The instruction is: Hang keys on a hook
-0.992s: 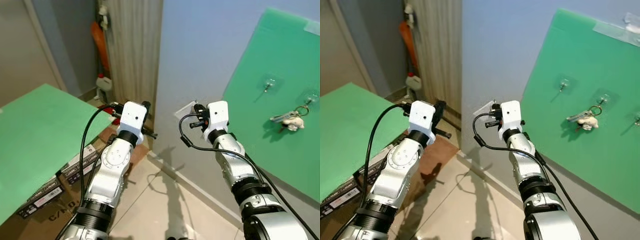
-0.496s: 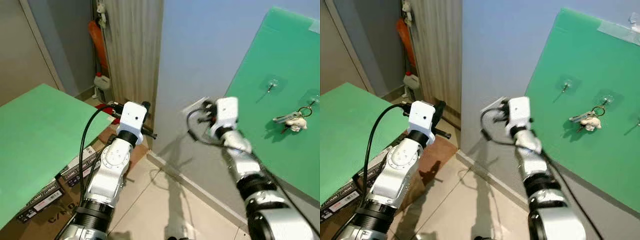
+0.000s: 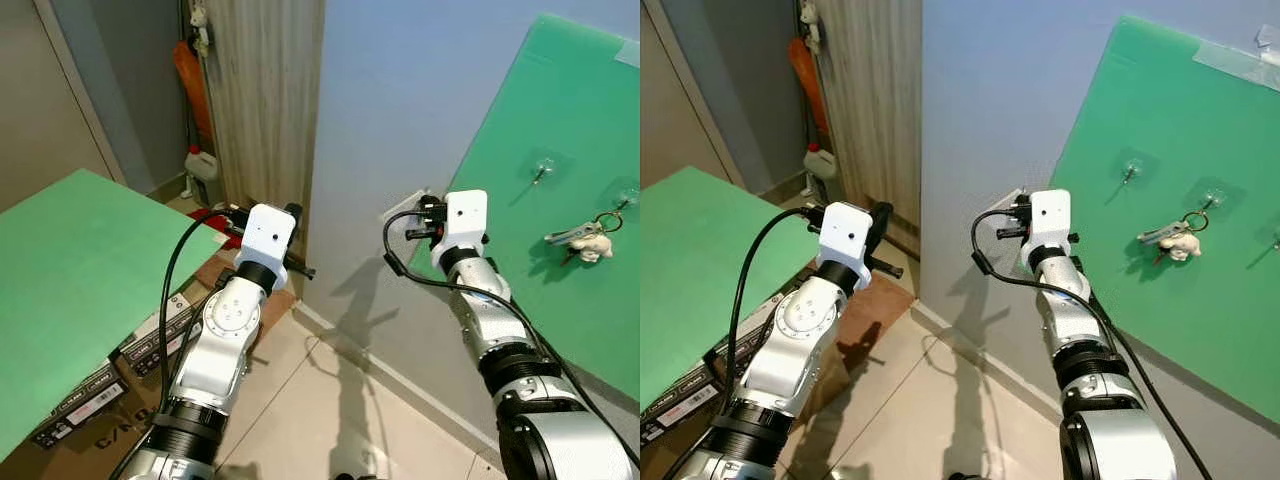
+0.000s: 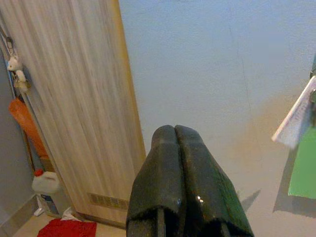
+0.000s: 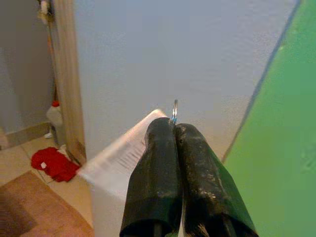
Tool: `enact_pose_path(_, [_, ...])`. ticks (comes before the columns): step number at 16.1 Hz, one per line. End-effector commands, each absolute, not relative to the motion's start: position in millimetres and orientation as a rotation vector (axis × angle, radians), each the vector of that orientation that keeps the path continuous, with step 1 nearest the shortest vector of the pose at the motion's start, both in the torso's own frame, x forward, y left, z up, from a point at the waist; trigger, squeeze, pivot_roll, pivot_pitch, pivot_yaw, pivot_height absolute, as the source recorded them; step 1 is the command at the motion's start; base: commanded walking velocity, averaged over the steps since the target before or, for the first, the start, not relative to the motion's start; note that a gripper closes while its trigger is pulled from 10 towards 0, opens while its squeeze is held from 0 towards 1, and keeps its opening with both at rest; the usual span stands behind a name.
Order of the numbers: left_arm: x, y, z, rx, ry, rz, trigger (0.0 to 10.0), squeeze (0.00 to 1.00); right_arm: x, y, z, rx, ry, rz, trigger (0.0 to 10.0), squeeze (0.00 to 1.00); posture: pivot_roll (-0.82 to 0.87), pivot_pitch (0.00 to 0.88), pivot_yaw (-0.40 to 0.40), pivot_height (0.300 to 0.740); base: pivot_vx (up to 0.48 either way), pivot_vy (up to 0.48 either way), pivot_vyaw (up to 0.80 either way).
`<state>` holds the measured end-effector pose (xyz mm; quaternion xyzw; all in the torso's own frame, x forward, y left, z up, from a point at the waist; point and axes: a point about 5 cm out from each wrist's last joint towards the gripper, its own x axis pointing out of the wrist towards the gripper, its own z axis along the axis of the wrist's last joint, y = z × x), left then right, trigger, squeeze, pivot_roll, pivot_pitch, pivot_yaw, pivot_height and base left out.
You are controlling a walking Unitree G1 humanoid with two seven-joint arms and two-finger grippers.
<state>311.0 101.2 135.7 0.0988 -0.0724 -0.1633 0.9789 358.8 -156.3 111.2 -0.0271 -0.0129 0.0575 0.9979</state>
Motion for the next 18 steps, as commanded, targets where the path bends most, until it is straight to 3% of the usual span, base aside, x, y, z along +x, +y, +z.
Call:
enact_pose_path(1, [311,99,134,0.206,-0.141,-0.346,10.0,0.0,358,-159,111,-0.044,-0.035,0.107,10.0,0.0,0.07,0.0,-0.052,0.74,0.0,0.0,-0.58])
enact_pose_path(8, [309,100,132,0.208,-0.134,-0.346,10.0,0.0,359,-184,113,-0.1,-0.021,0.003,10.0,0.0,0.06,0.0,-0.05,0.74,0.0,0.0,-0.58])
enact_pose_path(14, [309,99,132,0.21,-0.131,-0.361,10.0,0.0,357,-166,108,-0.115,-0.013,0.077,10.0,0.0,0.07,0.0,-0.052,0.74,0.0,0.0,0.0])
enact_pose_path(18, [307,95,132,0.258,-0.133,-0.398,10.0,0.0,356,-163,107,-0.098,-0.014,0.098,10.0,0.0,0.07,0.0,-0.052,0.74,0.0,0.468,-0.35])
